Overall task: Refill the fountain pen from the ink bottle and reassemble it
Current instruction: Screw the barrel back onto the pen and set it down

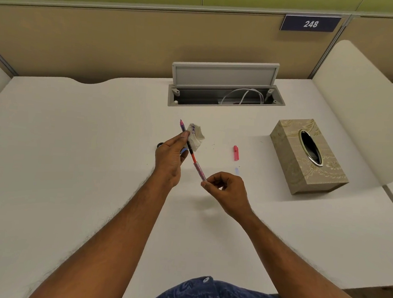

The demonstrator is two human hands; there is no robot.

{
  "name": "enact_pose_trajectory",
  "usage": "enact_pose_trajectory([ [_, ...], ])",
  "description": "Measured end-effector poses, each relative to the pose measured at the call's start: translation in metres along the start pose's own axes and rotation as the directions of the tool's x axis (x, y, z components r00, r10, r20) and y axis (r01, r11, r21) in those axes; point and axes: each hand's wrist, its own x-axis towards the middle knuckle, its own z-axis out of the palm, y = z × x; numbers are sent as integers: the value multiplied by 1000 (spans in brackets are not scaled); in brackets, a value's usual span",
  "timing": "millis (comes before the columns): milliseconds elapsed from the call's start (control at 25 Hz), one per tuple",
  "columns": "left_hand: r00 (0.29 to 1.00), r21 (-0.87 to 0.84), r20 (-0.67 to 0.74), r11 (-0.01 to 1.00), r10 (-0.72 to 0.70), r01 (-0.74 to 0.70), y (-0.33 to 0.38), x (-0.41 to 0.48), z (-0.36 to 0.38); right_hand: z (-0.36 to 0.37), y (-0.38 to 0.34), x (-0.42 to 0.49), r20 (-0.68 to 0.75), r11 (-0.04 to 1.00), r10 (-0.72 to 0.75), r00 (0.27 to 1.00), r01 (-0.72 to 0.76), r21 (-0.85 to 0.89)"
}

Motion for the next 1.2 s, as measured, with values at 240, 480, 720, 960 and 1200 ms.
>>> enact_pose_trajectory([
  [240,999,49,47,999,11,-14,-10,-8,0,6,-10,7,-36,996,17,999,-13,91],
  [480,989,146,138,987,45,-65,-13,-14,-1,9,-19,11,-47,946,35,998,-18,325],
  [720,989,185,139,979,60,-85,-12,-15,-1,17,-24,14,-67,875,133,989,-85,477],
  [960,988,218,134,970,82,-110,-11,-13,-3,17,-27,19,39,800,254,966,-232,553],
  [1200,984,249,137,958,113,-145,-14,-10,-5,17,-26,20,47,793,203,978,-193,577],
])
